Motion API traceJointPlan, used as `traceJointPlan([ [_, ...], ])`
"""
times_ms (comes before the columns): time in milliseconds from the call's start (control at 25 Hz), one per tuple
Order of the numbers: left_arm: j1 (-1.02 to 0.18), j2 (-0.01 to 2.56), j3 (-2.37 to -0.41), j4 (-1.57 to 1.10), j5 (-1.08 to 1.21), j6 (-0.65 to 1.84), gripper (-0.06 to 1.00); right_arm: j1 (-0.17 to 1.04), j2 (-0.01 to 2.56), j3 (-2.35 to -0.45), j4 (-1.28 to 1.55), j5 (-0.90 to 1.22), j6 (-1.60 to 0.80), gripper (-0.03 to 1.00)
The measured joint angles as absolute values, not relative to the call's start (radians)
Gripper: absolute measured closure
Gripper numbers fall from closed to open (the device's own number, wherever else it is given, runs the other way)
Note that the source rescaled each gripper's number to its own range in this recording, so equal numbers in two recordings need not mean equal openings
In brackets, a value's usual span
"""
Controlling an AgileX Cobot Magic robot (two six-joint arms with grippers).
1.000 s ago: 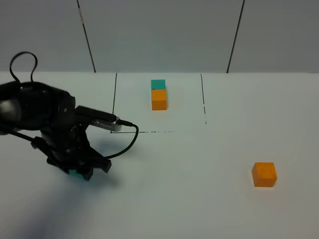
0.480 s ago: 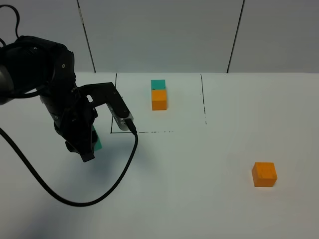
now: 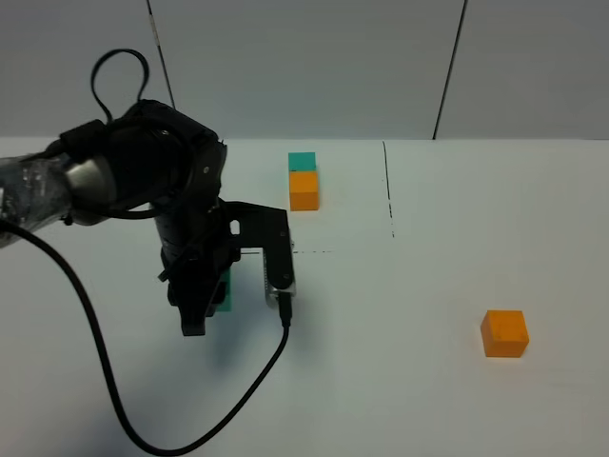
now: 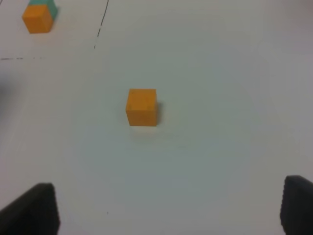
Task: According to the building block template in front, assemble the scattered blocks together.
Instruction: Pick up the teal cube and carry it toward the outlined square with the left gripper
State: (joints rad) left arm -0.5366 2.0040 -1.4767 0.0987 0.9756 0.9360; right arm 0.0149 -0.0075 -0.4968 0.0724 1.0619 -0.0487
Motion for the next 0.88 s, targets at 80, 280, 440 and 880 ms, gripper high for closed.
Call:
traceJointPlan([
  [80, -0.552, 2.050, -1.520, 0.100, 0.982, 0.947, 0.94, 0.015, -0.007, -0.497, 0.074, 1.062, -0.049, 0.17],
  [280, -0.578, 2.158, -1.656, 0.077, 1.037, 0.989, 0.94, 0.015, -0.007, -0.497, 0.074, 1.062, -0.049, 0.17],
  [440, -0.583, 2.227, -1.730, 0.063, 1.053, 1.018, 0.94, 0.015, -0.007, -0.497, 0.074, 1.062, -0.049, 0.17],
  [880, -0.588, 2.339, -1.871, -0.068, 1.011, 1.066, 0.94, 0.015, -0.007, -0.497, 0.078, 1.062, -0.050, 0.17],
])
